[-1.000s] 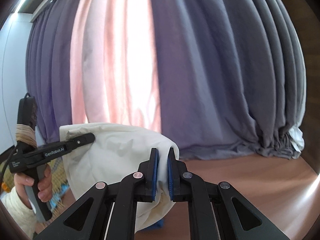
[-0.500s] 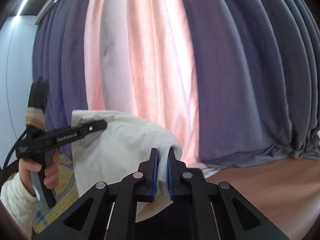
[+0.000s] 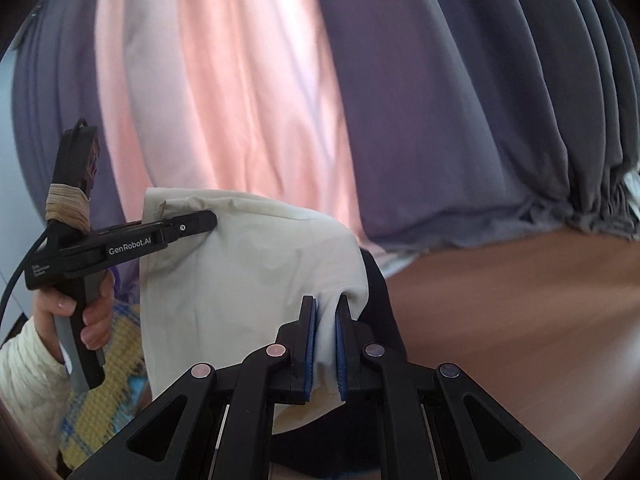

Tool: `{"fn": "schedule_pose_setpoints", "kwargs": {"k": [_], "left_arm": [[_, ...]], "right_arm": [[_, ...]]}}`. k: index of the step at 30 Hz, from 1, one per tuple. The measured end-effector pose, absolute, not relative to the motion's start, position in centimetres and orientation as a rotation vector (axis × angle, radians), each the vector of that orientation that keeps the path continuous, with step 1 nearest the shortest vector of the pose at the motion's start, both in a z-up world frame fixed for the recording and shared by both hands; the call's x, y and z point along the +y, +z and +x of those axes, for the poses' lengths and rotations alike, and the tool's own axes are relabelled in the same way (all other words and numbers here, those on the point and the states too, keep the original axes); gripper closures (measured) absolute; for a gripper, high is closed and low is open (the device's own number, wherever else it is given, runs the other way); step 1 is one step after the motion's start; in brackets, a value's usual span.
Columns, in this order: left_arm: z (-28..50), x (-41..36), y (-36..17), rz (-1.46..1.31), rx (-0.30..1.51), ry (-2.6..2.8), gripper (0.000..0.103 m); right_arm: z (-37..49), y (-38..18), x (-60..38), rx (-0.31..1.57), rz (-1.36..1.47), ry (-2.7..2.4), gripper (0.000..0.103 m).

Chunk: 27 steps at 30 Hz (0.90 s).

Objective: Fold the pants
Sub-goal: 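Lift the folded shorts with both grippers and carry them onto the dark clothes stack, then open both grippers and release the shorts on the stack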

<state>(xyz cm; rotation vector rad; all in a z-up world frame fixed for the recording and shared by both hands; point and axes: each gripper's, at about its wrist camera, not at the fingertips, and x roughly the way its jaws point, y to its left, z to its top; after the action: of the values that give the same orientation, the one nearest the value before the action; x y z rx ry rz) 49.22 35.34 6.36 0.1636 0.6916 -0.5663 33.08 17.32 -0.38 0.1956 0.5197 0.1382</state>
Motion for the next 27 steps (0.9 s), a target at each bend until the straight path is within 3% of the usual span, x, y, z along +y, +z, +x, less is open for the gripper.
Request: {"fn": "schedule_pose_setpoints", "kwargs": {"k": [9,14,18,20,27], "left_arm": [[50.0,34.8,4.2,0.217,0.746,-0.564,0.083],[49.9,35.3,3.4,0.227,0.778,-0.55,0.069],[49.2,36.7,3.7,0.244,0.772,-0.506,0.063],[48.8,37.5,4.2,0.257,0.756,-0.47,0.057],[47.9,39.7,4.8,0.32,0.752,-0.327,0.057]], "right_arm": [[34.1,-3.4,16.5,0.629,0.236,0.04,0.093],[33.8,-4.7,16.6,0.697,0.245,-0.012,0.091],[33.6,-5.5,17.3,0.752,0.225,-0.062,0.08],[33.5,-5.6,17.8,0.766,0.209,-0.083,0.079],[33.4,-5.2,18.9,0.788,0.16,-0.119,0.079]]}}
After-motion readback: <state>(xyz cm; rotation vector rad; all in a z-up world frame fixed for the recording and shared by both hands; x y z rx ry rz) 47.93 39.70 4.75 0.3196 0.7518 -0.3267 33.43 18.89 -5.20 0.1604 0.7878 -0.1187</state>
